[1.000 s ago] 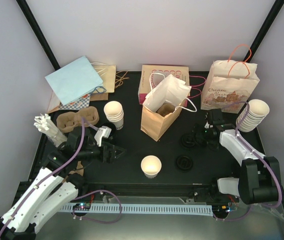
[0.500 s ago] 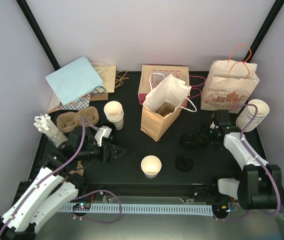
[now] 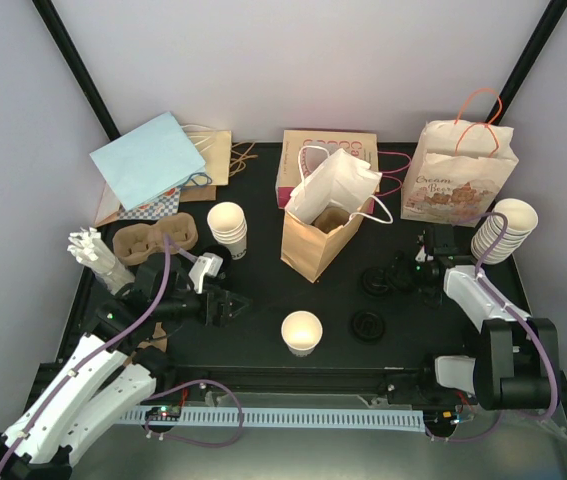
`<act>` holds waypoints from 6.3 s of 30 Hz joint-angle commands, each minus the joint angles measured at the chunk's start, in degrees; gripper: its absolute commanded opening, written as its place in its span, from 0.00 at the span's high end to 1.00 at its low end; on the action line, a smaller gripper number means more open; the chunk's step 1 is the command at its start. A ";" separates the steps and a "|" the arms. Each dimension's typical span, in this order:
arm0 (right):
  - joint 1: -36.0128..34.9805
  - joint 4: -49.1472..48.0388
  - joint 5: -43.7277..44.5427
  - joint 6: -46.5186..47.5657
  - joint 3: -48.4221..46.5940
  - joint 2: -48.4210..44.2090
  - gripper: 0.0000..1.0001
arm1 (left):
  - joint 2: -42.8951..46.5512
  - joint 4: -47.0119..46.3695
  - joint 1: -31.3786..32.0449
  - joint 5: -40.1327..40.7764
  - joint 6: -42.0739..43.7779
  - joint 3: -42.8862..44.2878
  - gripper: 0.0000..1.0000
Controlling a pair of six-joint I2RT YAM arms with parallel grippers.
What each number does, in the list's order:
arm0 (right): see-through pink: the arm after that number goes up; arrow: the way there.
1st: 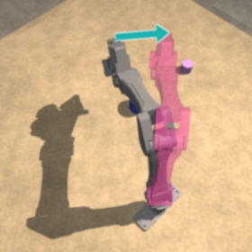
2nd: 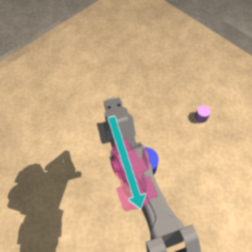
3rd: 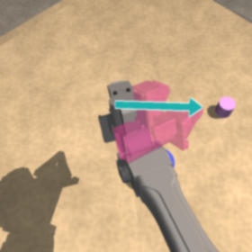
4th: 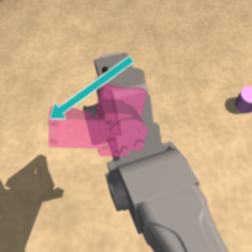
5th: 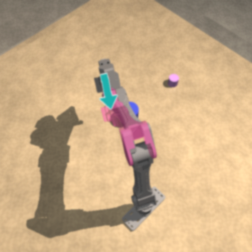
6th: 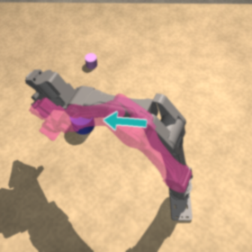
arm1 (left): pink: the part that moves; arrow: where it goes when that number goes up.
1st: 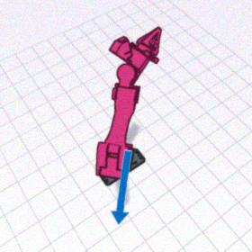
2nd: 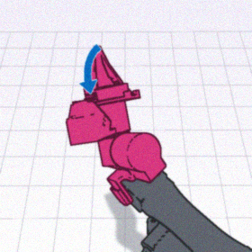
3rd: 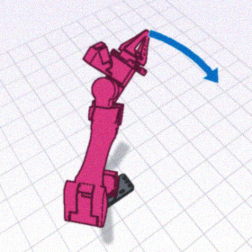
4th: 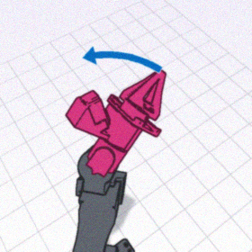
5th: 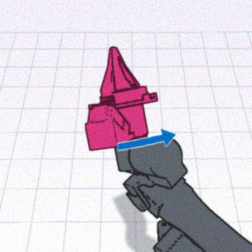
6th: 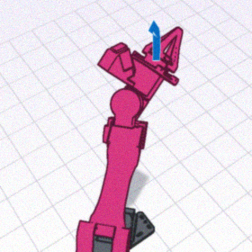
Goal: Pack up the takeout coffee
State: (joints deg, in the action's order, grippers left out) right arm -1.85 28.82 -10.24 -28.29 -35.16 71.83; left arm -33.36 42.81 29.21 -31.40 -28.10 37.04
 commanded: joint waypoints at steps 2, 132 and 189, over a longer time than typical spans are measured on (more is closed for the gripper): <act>0.36 -1.45 -0.29 0.98 0.48 0.71 0.11 | 0.41 0.28 -0.12 -0.88 0.22 1.63 0.01; -87.79 8.48 43.12 -11.57 -13.56 -0.83 0.22 | -13.37 -34.10 17.91 -2.53 -23.73 -14.33 0.49; -83.76 4.52 27.01 -9.96 -8.60 1.74 0.24 | -17.61 -38.97 17.82 -2.31 -23.81 -16.73 0.60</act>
State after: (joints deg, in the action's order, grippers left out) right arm -85.71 29.87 24.84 -36.93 -46.37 71.46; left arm -50.76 4.93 46.74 -33.80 -52.16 20.34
